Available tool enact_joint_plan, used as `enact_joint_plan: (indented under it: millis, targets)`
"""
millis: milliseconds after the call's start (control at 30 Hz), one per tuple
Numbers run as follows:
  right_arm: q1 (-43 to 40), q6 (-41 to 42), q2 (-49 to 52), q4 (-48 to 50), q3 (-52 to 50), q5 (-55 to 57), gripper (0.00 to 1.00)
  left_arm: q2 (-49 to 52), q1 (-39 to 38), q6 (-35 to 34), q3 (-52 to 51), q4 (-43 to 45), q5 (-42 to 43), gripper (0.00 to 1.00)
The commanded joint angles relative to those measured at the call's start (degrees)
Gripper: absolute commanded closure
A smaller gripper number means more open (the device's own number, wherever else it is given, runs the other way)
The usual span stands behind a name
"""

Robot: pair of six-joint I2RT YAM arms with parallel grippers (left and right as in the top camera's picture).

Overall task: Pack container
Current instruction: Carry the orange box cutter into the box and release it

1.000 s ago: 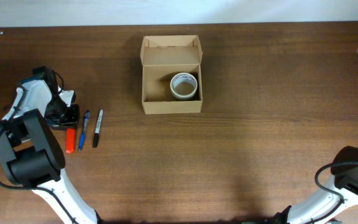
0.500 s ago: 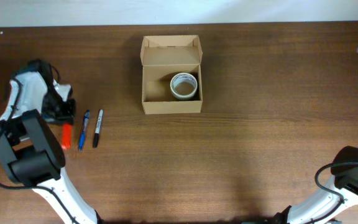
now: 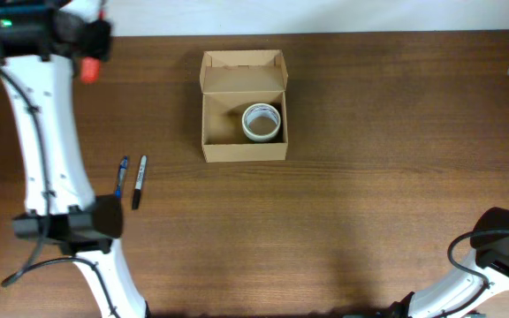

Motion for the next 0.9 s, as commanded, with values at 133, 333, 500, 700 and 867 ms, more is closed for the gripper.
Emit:
enact_joint_plan:
  millis: [133, 333, 500, 700, 867]
  targets:
    - [0.0, -0.2, 0.2, 0.0, -0.3, 0.7, 0.01, 1.2, -15.6, 19.5, 1.2, -5.6, 7.0, 0.94]
    - [0.0, -0.2, 0.2, 0.0, -0.3, 0.7, 0.01, 7.2, -23.4, 23.1, 1.2, -8.9, 6.4, 0.96]
    - [0.0, -0.2, 0.2, 0.0, -0.3, 0.7, 0.01, 13.0, -26.1, 25.6, 1.1, -10.5, 6.4, 0.97]
    - [0.0, -0.2, 0.2, 0.0, -0.3, 0.7, 0.01, 18.0, -26.6, 27.9, 0.9, -11.6, 6.4, 0.99]
    - [0.0, -0.2, 0.2, 0.0, -0.3, 0.7, 0.01, 21.1, -26.6, 28.1, 0.6, -11.7, 6.4, 0.98]
